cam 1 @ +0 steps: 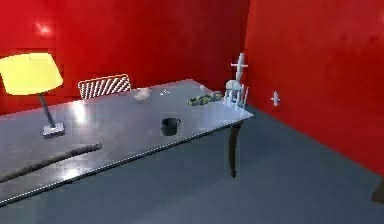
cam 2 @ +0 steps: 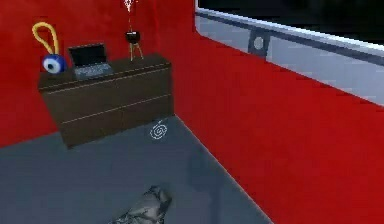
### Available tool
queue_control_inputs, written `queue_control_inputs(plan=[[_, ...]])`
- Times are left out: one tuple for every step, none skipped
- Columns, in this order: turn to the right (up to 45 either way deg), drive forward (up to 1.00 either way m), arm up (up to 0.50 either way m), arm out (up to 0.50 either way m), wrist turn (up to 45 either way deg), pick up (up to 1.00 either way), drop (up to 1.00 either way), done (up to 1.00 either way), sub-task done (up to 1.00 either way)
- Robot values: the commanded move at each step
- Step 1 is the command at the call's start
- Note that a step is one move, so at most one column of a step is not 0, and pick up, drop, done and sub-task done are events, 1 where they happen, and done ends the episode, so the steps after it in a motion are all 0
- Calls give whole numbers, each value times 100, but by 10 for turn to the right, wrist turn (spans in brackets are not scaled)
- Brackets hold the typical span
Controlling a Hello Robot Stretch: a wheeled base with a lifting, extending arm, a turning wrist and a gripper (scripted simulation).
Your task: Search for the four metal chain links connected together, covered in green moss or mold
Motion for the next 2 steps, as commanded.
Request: queue_control_inputs(plan=[[0, 35, 0, 0, 0, 0, 0, 0, 0], [-390, 0, 0, 0, 0, 0, 0, 0, 0]])
